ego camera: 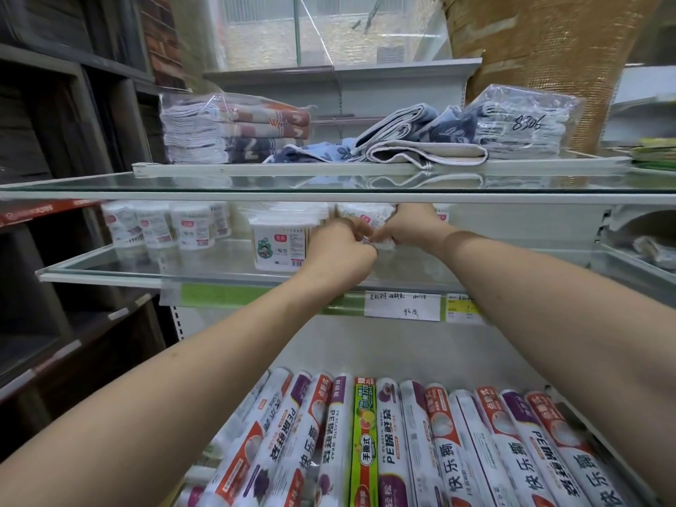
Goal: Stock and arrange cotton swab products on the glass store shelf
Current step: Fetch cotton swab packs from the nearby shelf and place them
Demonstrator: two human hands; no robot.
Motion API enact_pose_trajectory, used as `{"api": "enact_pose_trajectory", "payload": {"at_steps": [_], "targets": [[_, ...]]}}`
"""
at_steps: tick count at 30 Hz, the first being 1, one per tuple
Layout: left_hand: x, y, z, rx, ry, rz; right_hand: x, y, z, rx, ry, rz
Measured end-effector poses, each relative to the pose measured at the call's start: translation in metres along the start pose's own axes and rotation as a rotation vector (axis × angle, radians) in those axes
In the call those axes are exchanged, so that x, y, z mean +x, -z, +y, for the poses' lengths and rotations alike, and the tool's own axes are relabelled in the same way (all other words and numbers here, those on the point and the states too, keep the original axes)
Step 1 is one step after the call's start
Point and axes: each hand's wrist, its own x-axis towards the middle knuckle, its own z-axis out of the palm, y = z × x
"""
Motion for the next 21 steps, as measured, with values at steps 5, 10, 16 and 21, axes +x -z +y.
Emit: {"api": "enact_pose_trajectory", "payload": {"at_steps": [5, 10, 16, 21], "targets": [[-0.002, 0.001, 0.002, -0.023, -0.005, -0.006, -0.007, 0.006, -0.003, -0.094, 0.005, -0.034], [-0.009, 0.002, 0.008, -0.019, -0.042, -0.008, -0.024, 0.018, -0.004, -0.117, 0.035, -0.060], [-0.027, 0.010, 0.013, 0.029, -0.100, 0.012, -0.045, 0.031, -0.007, -0.161, -0.070, 0.073], [-0.048, 0.027, 0.007, 0.023, -0.176, 0.142, -0.059, 0.029, -0.020, -0.054, -0.091, 0.078]]}}
